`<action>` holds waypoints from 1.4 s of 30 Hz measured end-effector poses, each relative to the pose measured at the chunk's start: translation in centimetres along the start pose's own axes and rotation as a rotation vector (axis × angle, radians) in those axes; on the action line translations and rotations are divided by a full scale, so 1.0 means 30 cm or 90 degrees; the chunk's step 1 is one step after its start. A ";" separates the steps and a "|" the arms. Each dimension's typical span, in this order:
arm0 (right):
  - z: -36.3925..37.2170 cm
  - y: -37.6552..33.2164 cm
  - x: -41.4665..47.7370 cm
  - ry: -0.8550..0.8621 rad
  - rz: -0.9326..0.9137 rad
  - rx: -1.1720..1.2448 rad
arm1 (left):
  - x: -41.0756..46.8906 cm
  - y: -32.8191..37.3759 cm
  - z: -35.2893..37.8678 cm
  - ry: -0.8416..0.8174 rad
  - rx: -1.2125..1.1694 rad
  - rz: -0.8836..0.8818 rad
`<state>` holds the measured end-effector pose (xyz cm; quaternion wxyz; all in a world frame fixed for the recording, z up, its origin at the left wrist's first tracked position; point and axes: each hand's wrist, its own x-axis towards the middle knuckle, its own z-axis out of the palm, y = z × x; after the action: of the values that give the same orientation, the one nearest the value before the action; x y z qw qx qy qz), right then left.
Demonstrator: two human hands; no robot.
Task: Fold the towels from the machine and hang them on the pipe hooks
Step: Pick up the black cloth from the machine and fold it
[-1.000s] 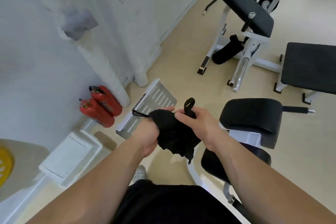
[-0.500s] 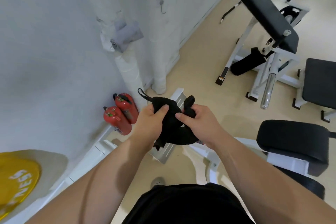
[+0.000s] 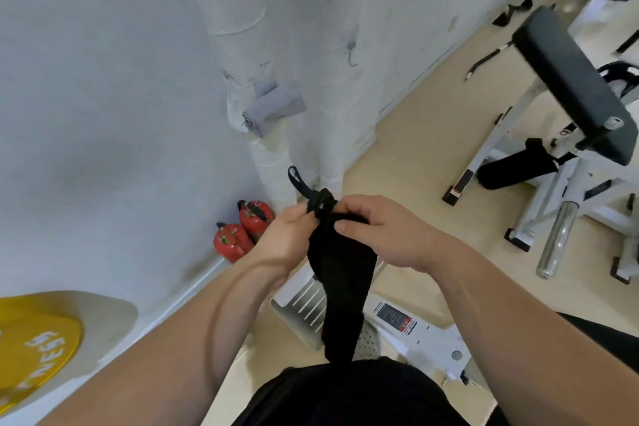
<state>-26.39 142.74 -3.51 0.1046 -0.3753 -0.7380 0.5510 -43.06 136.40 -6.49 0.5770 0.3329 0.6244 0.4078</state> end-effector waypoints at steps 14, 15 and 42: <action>-0.223 0.081 0.236 0.204 -0.122 -0.034 | 0.172 0.122 0.194 0.167 -0.195 -0.015; -0.214 0.078 0.249 0.231 -0.136 -0.044 | 0.180 0.129 0.193 0.184 -0.227 -0.020; -0.073 -0.159 0.487 0.046 0.052 0.231 | 0.227 0.141 -0.177 0.014 -0.070 0.095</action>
<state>-37.41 153.58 -2.24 0.1743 -0.3999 -0.6065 0.6647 -49.34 143.66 -5.76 0.5555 0.3420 0.5808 0.4869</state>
